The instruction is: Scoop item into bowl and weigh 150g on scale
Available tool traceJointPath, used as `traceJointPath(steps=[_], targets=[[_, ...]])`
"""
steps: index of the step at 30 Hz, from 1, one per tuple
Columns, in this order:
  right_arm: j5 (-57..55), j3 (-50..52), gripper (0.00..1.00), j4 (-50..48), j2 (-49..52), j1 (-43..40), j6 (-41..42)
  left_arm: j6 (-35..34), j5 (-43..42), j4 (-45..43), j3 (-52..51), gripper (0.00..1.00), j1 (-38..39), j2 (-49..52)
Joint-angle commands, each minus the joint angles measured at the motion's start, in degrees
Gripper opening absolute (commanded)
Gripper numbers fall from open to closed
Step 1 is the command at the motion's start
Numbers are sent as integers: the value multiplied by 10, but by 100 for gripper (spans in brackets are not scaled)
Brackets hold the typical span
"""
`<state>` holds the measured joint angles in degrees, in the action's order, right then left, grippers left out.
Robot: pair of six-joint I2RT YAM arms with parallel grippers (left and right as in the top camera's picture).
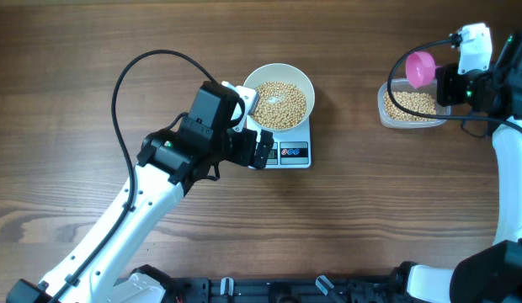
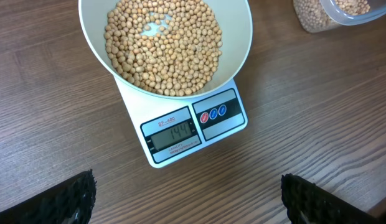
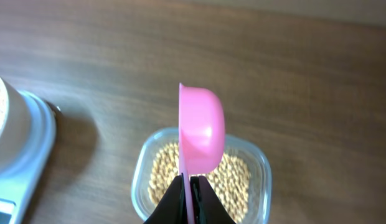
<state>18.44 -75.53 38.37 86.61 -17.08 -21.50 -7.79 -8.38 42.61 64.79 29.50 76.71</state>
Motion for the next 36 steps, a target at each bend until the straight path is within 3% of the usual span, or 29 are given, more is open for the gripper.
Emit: traceJointPath(steps=[1, 5, 13, 28, 36], targets=[[-35, -5, 4, 19, 7, -3, -27, -3, 3, -2, 9, 100, -4, -2], [-40, -5, 4, 42, 8, -2, -87, -3, 3, -2, 9, 100, -4, -2], [-97, -5, 4, 51, 17, -2, -97, -3, 3, -2, 9, 100, -4, -2], [-95, 4, 4, 63, 44, -2, -99, -3, 3, -2, 9, 100, -4, -2], [-90, 57, 4, 21, 49, -2, -83, -3, 3, -2, 9, 100, -4, -2]])
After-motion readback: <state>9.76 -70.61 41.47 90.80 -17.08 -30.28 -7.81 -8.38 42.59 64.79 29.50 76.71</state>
